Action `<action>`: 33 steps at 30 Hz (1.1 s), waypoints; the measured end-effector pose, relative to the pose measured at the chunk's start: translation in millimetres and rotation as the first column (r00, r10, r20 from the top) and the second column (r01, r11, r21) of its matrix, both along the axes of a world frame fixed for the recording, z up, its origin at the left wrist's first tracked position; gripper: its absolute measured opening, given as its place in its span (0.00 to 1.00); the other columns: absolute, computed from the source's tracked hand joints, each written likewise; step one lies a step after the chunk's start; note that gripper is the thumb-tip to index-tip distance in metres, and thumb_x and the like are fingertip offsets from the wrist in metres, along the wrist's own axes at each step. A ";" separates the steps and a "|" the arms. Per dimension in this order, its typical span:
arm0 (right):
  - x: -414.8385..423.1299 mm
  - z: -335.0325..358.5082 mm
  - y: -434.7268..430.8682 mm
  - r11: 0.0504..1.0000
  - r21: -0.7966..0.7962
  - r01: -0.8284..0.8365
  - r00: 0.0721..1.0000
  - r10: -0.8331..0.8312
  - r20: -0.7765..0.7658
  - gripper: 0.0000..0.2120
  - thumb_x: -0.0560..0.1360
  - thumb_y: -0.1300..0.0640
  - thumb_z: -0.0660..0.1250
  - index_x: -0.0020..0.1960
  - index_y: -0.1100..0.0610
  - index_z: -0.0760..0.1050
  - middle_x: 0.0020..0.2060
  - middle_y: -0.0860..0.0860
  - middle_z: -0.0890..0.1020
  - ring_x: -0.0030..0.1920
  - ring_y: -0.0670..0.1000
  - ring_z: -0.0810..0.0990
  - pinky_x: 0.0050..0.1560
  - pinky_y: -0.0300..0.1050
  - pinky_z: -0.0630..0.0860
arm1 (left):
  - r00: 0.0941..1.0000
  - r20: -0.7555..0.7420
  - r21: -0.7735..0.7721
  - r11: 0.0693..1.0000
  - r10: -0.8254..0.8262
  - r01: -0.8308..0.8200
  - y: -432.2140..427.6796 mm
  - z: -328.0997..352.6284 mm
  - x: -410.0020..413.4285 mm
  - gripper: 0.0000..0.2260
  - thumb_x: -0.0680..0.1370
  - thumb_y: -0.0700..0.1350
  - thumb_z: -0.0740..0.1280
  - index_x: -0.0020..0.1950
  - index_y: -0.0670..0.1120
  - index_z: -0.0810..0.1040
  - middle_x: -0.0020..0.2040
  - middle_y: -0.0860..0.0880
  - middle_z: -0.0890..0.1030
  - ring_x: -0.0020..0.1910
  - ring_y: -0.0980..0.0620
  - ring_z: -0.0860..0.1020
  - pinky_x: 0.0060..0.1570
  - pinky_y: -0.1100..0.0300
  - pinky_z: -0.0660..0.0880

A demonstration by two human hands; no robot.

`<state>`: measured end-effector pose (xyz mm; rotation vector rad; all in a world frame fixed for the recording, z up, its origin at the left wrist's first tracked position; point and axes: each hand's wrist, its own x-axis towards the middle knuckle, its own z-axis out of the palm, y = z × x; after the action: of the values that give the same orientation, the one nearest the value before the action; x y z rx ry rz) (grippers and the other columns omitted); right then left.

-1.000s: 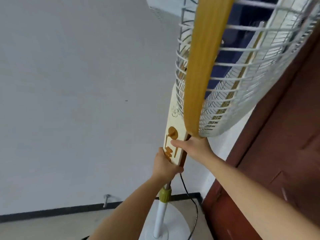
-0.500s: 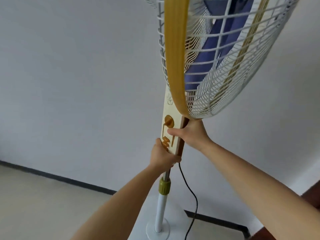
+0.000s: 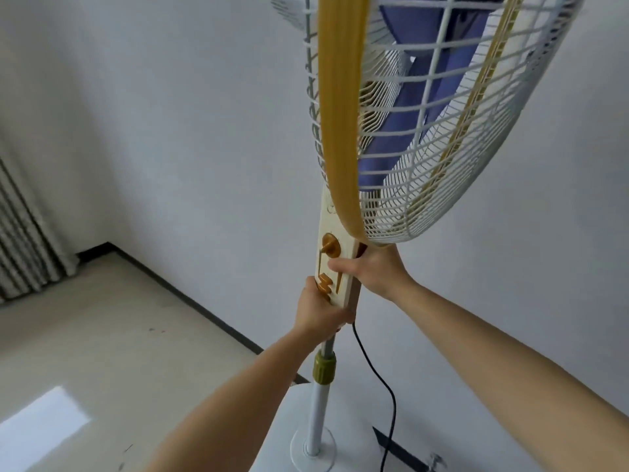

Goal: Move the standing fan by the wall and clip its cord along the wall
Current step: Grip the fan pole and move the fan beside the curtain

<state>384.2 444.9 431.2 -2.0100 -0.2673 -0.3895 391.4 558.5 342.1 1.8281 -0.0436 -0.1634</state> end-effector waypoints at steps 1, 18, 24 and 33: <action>14.0 0.5 15.7 1.000 -0.004 -0.018 1.000 0.018 -0.001 0.23 0.61 0.56 0.78 0.47 0.37 0.73 0.45 0.30 0.75 0.45 0.35 0.77 0.42 0.29 0.72 | 1.000 -0.001 0.000 1.000 0.022 -0.022 15.7 0.7 12.7 0.28 0.59 0.42 0.77 0.52 0.53 0.65 0.45 0.51 0.76 0.41 0.52 0.79 0.27 0.64 0.78; 295.6 5.8 372.1 0.976 0.036 -0.213 0.977 0.214 -0.023 0.23 0.62 0.57 0.78 0.45 0.34 0.72 0.46 0.29 0.74 0.46 0.35 0.77 0.41 0.30 0.72 | 0.986 0.023 0.002 0.987 0.164 -0.164 372.0 -2.8 281.5 0.30 0.61 0.41 0.78 0.55 0.52 0.65 0.51 0.49 0.75 0.44 0.52 0.77 0.31 0.65 0.78; 394.2 4.4 487.7 0.971 0.042 -0.236 0.970 0.237 -0.046 0.24 0.64 0.55 0.77 0.47 0.30 0.70 0.48 0.32 0.75 0.47 0.39 0.77 0.42 0.33 0.75 | 0.981 0.038 0.020 0.981 0.190 -0.191 488.8 -3.0 378.1 0.31 0.61 0.42 0.78 0.57 0.52 0.65 0.52 0.49 0.75 0.49 0.50 0.77 0.37 0.64 0.79; 560.0 -20.4 652.1 0.963 0.050 -0.266 0.959 0.270 -0.086 0.22 0.63 0.56 0.77 0.44 0.33 0.72 0.48 0.34 0.77 0.51 0.43 0.79 0.52 0.44 0.78 | 0.969 0.031 0.054 0.968 0.243 -0.245 653.2 -29.7 541.9 0.32 0.59 0.43 0.78 0.56 0.53 0.65 0.51 0.51 0.76 0.48 0.52 0.77 0.33 0.67 0.76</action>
<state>944.2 1096.9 410.8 -1.9165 -0.4654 -0.1288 933.3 1211.7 312.4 1.8757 0.1705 0.0319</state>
